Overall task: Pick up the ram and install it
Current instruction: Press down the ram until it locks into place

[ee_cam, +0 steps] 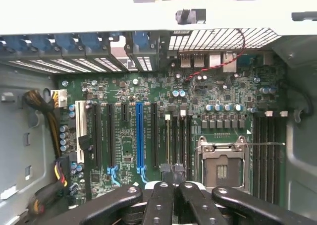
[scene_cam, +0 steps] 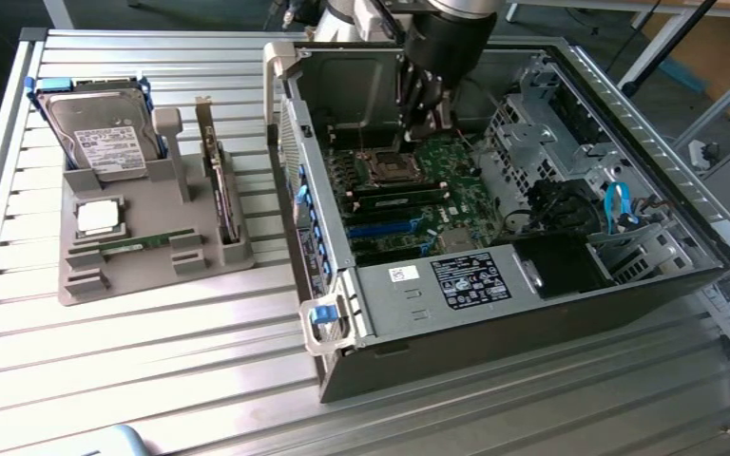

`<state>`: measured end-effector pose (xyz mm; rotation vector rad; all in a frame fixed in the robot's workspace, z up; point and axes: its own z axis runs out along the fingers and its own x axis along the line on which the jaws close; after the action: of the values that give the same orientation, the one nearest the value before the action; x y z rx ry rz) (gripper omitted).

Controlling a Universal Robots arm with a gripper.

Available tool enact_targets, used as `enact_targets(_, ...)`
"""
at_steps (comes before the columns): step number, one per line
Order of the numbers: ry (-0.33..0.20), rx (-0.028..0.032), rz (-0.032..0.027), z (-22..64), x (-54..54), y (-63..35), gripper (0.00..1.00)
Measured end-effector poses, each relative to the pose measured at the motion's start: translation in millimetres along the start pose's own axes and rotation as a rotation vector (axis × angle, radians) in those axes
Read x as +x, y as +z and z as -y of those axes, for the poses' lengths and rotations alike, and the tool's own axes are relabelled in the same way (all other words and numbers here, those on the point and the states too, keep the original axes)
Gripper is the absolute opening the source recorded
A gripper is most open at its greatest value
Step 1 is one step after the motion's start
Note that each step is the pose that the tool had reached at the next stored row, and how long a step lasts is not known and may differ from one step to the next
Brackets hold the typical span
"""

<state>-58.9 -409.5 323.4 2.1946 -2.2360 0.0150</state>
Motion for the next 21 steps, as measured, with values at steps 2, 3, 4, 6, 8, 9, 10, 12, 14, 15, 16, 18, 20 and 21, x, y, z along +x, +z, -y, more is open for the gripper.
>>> enact_targets(2, 0.0, 0.0001, 0.0001, 0.0, -0.1, -3.6, 0.11)
enact_targets(3, 0.0, 0.0, 0.0, 0.0, -0.2, -5.4, 0.11)
enact_targets(4, 0.0, 0.0, -0.0001, 0.0, -0.2, -7.4, 0.11)
enact_targets(6, 0.0, 0.0001, -0.0002, 0.0, -0.4, -11.5, 0.11)
enact_targets(8, 0.0, 0.0, -0.0006, 0.0, -0.5, -15.8, 0.11)
enact_targets(9, 0.0, 0.0, -0.0008, 0.0, -0.6, -17.8, 0.11)
enact_targets(10, 0.0, 0.0, -0.0008, 0.0, -0.6, -20.1, 0.11)
enact_targets(12, 0.0, 0.0001, -0.0009, 0.0, -0.7, -24.4, 0.11)
enact_targets(14, 0.0, 0.0, -0.0011, 0.0, -0.7, -28.5, 0.11)
enact_targets(15, 0.0, 0.0, -0.0012, 0.0, -0.7, -30.2, 0.11)
enact_targets(16, 0.0, 0.0, -0.0011, 0.0, -0.7, -31.8, 0.11)
enact_targets(18, 0.0, 0.0001, -0.0012, 0.0, -0.6, -34.6, 0.11)
enact_targets(20, 0.0, 0.0001, -0.0012, 0.0, -0.6, -37.4, 0.11)
enact_targets(21, 0.0, 0.0001, -0.0012, 0.0, -0.6, -38.7, 0.11)
